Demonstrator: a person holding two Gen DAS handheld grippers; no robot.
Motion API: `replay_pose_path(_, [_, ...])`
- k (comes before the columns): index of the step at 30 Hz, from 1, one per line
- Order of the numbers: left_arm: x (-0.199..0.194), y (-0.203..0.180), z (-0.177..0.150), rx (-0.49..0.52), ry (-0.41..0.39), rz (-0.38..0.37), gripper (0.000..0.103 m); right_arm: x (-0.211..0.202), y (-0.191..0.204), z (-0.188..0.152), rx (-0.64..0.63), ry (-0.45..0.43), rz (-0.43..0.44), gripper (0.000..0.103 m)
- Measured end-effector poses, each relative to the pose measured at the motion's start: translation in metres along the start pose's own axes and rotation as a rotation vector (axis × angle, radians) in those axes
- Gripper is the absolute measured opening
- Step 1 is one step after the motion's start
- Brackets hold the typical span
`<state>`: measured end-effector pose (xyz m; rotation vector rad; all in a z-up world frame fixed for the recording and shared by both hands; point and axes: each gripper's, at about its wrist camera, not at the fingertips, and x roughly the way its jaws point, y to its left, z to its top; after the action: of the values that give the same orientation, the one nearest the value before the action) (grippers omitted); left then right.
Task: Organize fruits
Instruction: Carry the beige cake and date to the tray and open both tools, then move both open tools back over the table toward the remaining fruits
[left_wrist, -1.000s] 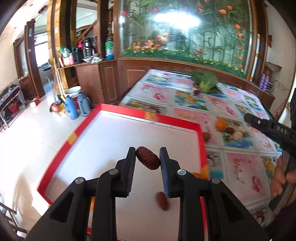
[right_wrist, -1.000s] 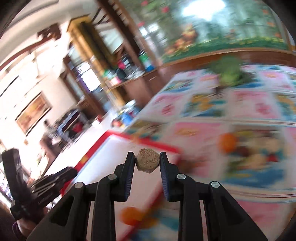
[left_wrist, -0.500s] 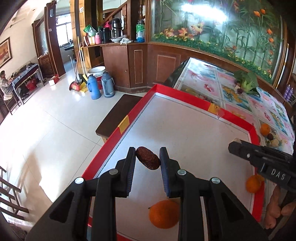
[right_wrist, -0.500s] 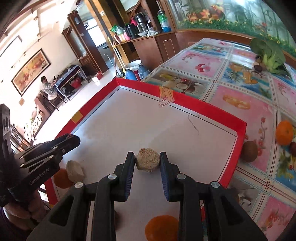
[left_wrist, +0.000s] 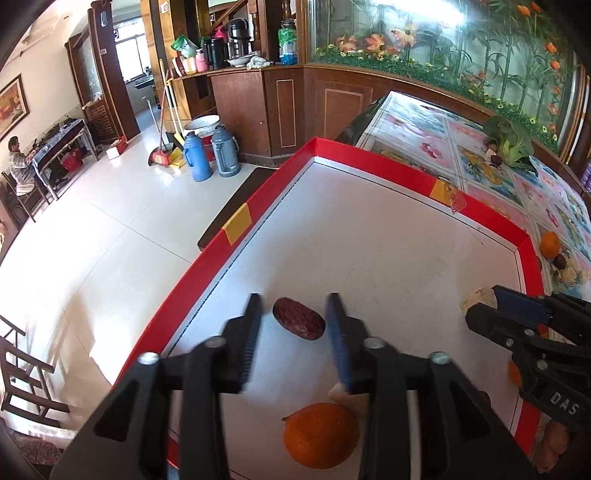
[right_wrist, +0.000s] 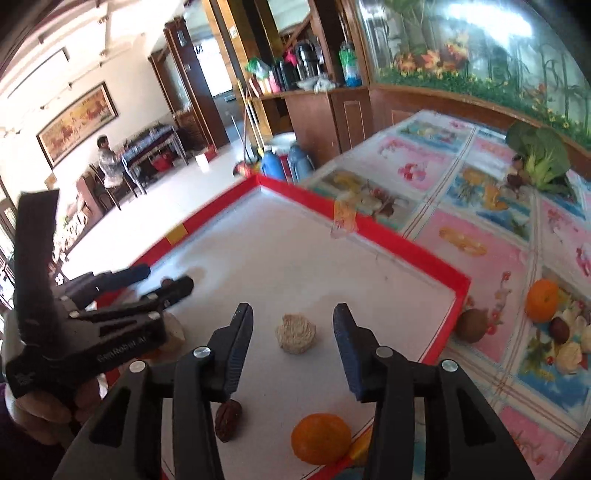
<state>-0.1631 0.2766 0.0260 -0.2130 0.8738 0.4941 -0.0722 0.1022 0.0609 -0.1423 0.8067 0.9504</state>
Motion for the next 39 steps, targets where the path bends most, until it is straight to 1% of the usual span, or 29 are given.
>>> replay_pose_path(2, [-0.006, -0.002, 0.000, -0.007, -0.019, 0.024, 0.065, -0.012, -0.005, 0.003, 0.012, -0.047, -0.001, 0.048])
replay_pose_path(5, [-0.015, -0.009, 0.002, 0.005, -0.041, 0.036, 0.066, -0.027, -0.023, 0.006, 0.050, -0.085, -0.017, 0.049])
replay_pose_path(8, [-0.028, -0.024, 0.006, 0.037, -0.072, 0.032, 0.066, -0.044, -0.052, 0.007, 0.120, -0.113, -0.026, 0.049])
replay_pose_path(11, [-0.043, -0.045, 0.009, 0.097, -0.102, 0.005, 0.067, -0.066, -0.089, 0.002, 0.191, -0.145, -0.055, 0.049])
replay_pose_path(14, [-0.057, -0.068, 0.009, 0.149, -0.128, -0.020, 0.075, -0.090, -0.121, -0.008, 0.227, -0.163, -0.103, 0.049])
replay_pose_path(16, [-0.064, -0.084, 0.008, 0.191, -0.135, -0.052, 0.075, -0.102, -0.140, -0.015, 0.249, -0.161, -0.125, 0.049])
replay_pose_path(18, [-0.068, -0.099, 0.006, 0.221, -0.136, -0.073, 0.075, -0.118, -0.167, -0.024, 0.283, -0.163, -0.168, 0.049])
replay_pose_path(20, [-0.071, -0.112, 0.003, 0.246, -0.131, -0.097, 0.075, -0.133, -0.191, -0.032, 0.330, -0.169, -0.191, 0.049])
replay_pose_path(23, [-0.075, -0.132, -0.005, 0.286, -0.117, -0.135, 0.075, -0.157, -0.230, -0.047, 0.447, -0.201, -0.246, 0.049])
replay_pose_path(25, [-0.077, -0.143, -0.012, 0.310, -0.109, -0.153, 0.075, -0.168, -0.248, -0.054, 0.506, -0.215, -0.267, 0.050])
replay_pose_path(28, [-0.076, -0.162, -0.022, 0.352, -0.086, -0.182, 0.075, -0.176, -0.264, -0.063, 0.580, -0.218, -0.275, 0.050])
replay_pose_path(30, [-0.077, -0.173, -0.027, 0.371, -0.073, -0.201, 0.075, -0.172, -0.271, -0.066, 0.612, -0.189, -0.284, 0.050])
replay_pose_path(34, [-0.079, -0.191, -0.035, 0.406, -0.051, -0.245, 0.075, -0.166, -0.275, -0.070, 0.622, -0.141, -0.289, 0.050])
replay_pose_path(36, [-0.080, -0.194, -0.038, 0.414, -0.050, -0.245, 0.075, -0.164, -0.275, -0.071, 0.629, -0.127, -0.286, 0.050])
replay_pose_path(39, [-0.075, -0.195, -0.044, 0.416, -0.026, -0.248, 0.075, -0.160, -0.278, -0.072, 0.637, -0.111, -0.285, 0.050])
